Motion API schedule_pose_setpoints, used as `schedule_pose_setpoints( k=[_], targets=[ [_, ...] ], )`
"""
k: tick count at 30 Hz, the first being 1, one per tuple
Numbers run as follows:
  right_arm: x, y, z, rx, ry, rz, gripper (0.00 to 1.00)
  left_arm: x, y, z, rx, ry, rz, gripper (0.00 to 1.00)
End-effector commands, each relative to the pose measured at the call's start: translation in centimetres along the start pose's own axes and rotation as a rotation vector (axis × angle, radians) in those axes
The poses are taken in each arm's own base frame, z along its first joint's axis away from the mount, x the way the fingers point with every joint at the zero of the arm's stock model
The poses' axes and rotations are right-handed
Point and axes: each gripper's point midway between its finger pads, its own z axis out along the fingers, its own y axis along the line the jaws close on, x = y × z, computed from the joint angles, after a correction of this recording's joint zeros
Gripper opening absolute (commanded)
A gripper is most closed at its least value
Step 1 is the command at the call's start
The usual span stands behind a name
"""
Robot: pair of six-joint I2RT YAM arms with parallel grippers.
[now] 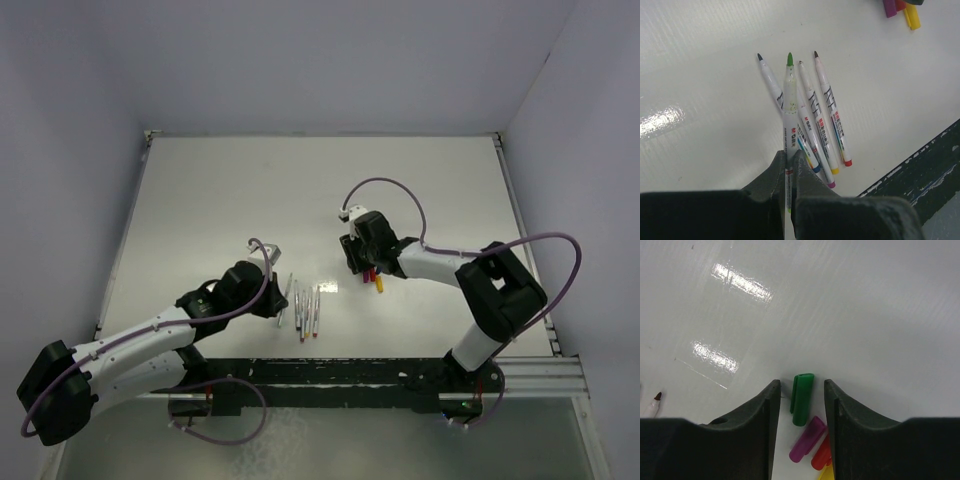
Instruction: Insert the pens into the pen caps
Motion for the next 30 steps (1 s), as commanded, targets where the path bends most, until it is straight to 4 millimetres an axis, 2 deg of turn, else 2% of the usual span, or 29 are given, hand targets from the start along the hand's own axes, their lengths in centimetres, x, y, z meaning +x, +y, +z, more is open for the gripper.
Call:
schedule_pose_setpoints(
  k=[1,13,24,25,28,30],
  targets=[
    [0.8,0.0,-0.3,0.038,0.059,-0.003,0.42,-1.9,-0.9,-0.2,0.012,-0.053,0.017,0.00],
    [3.7,-0.3,-1.1,0.073,0.247,-0.005,0.37,-1.8,-0.5,-0.3,-0.006,-0.052,0.018,0.00],
    [4.1,0.2,0.1,0.049,0.273,-0.012,0.34,-1.8,-0.2,-0.6,-0.023,-0.054,0.016,0.00],
    [4.2,0.3,0.0,0.046,0.275,-0.007,0.32,-1.8,-0.1,-0.6,-0.025,-0.056,0.016,0.00],
    [4.7,0.6,-0.3,0.031,0.294,0.005,0.20,-1.8,0.0,-0.7,-0.029,-0.057,0.016,0.00],
    [5.2,0.7,-0.5,0.029,0.307,0.015,0.19,-1.8,0.0,-0.6,-0.031,-0.058,0.016,0.00]
  ],
)
